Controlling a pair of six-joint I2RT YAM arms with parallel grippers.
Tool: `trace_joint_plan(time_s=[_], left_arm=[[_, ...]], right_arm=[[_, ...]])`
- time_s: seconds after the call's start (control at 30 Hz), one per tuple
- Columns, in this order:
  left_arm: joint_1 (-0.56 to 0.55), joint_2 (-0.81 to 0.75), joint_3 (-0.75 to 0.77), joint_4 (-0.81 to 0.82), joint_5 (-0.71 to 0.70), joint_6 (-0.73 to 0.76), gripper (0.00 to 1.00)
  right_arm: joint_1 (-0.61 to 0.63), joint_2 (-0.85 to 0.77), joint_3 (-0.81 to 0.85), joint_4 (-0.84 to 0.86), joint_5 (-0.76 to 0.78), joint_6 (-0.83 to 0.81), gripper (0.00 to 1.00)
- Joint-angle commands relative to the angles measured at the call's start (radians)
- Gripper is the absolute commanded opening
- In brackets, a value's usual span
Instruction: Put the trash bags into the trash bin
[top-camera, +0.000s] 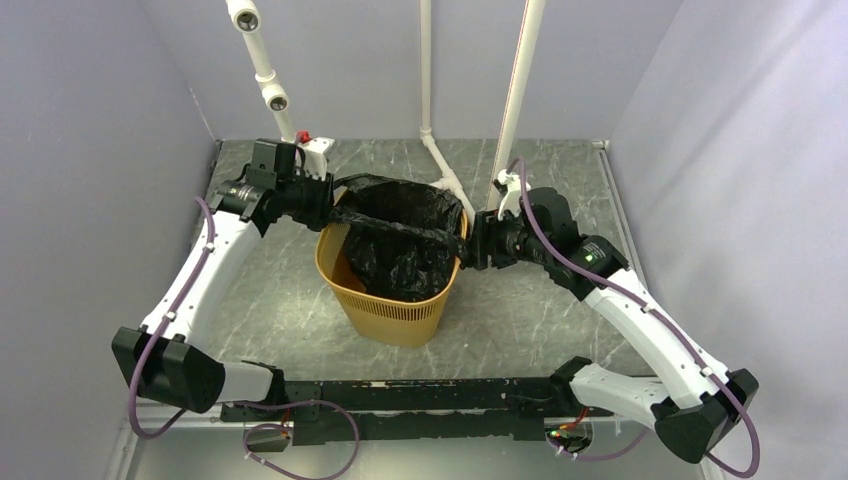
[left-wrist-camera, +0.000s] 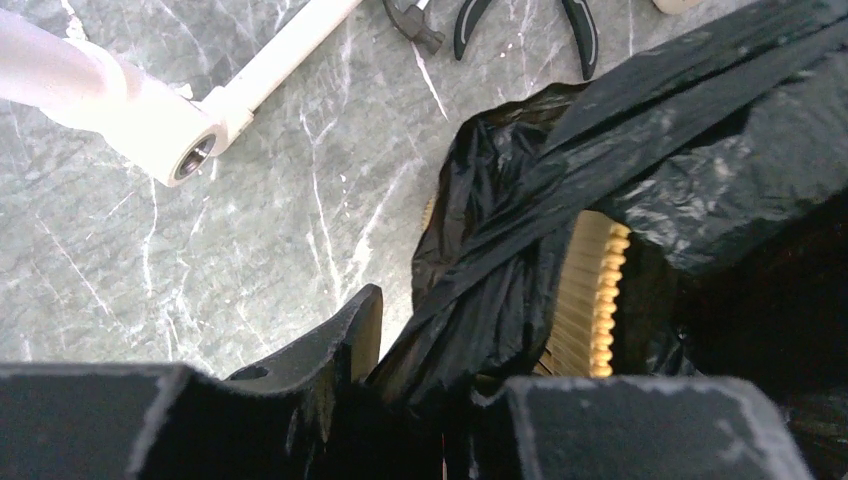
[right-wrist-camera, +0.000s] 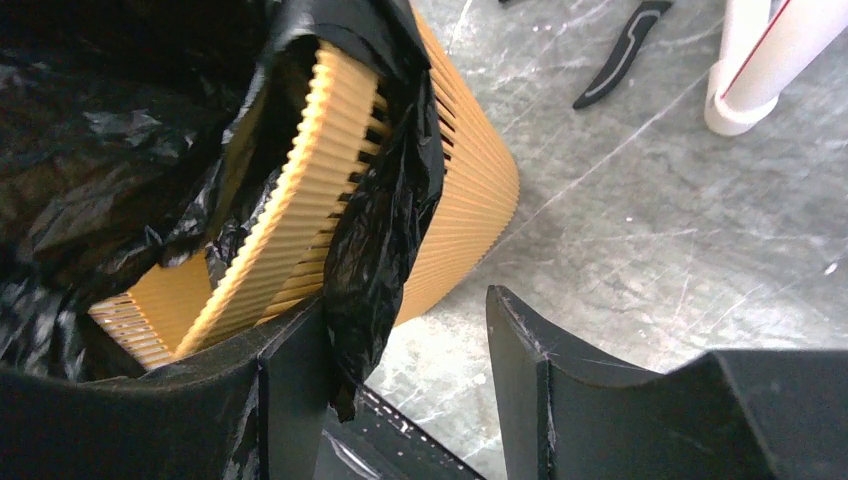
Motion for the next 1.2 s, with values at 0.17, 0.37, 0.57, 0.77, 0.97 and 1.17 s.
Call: trace_joint_plan(time_s=[0.17,0.37,0.57,0.77,0.97,1.17], left_arm=[[-0.005,0.023,-0.011,0.036,0.032,-0.015,0.31],[-0.005,0.007,-0.012,0.029,-0.031,-0.03,0.41],[-0.004,-0.012,-0.005,0.012,-0.03,-0.042,0.45],[-0.001,-0.029,0.036,-0.012,-0.052,-0.051,0.58],[0.004,-0.04,0.136,-0.051,-0.043,-0.049,0.68],[0.006,-0.026,0.209,-0.102,-0.03,-0.033,0.78]], right_arm=[[0.007,0.046,-0.006,0.052,0.036,0.024,0.58],[0.007,0.002,-0.047,0.084,0.011,0.014,0.59],[0.007,-0.045,-0.106,0.106,-0.054,0.031,0.62],[0.007,-0.081,-0.097,0.117,-0.058,0.043,0.68],[0.007,-0.085,-0.044,0.102,-0.077,0.041,0.71],[0.007,-0.09,-0.06,0.106,-0.086,0.064,0.71]])
